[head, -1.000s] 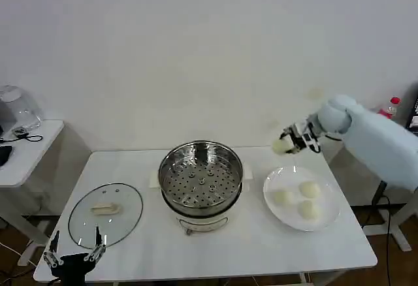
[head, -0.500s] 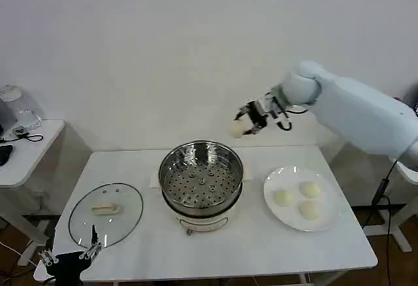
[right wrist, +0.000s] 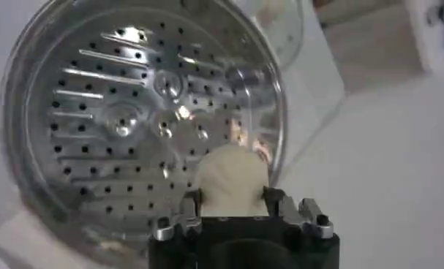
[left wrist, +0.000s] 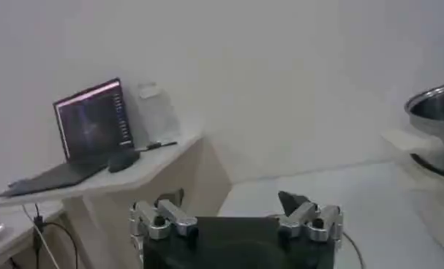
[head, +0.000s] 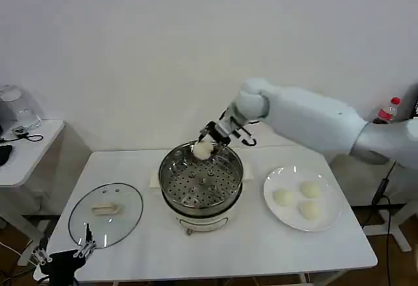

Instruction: Take steamed baozi put them in steamer then cover it.

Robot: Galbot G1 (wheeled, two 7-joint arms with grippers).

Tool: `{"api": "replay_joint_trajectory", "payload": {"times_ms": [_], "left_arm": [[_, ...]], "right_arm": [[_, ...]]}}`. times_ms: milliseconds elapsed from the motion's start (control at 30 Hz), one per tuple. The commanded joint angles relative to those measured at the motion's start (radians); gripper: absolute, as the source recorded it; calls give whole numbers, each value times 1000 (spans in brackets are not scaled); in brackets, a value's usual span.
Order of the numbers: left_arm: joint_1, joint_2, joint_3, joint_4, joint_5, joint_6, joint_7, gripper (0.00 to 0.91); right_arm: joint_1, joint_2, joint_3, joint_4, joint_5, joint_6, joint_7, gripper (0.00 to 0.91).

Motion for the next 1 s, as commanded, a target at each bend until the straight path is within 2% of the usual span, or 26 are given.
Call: {"api": "replay_joint_trajectory", "payload": {"times_ms": [33,400,567,667,800,833,867,900,1000], "left_arm": [[1,-1,-4,3,-8,2,0,907],[3,-5,-3,5,-6,-1,-1,907],[3,-5,-3,5,-6,-2,-3,907],[1,-4,-4,7,-7,-2,-4,907],[-1,-5,-3,2,-7,-2,-4,907],[-1,-6,-3,2,-7,-2,-4,907],[-1,-6,-2,0,-7,-2,-4,907],[-1,-6,-1,-1,-7,-2,-4,907],[-1,-8,0,-2,-7,-2,-5,907]], "right_arm": [[-42,77,-32,-82,-74,106,12,584],[-76,122,12,-187,-256,195,70,595],[-81,140,24,-228,-282,220,89,595],[-92,151,42,-252,-337,244,103,595],[-100,158,41,-262,-332,251,107,605],[-100,159,41,-262,-333,251,107,625],[-102,159,40,-262,-333,251,107,736],[-102,159,38,-262,-333,251,107,897],[-103,157,36,-263,-330,256,114,907]]}}
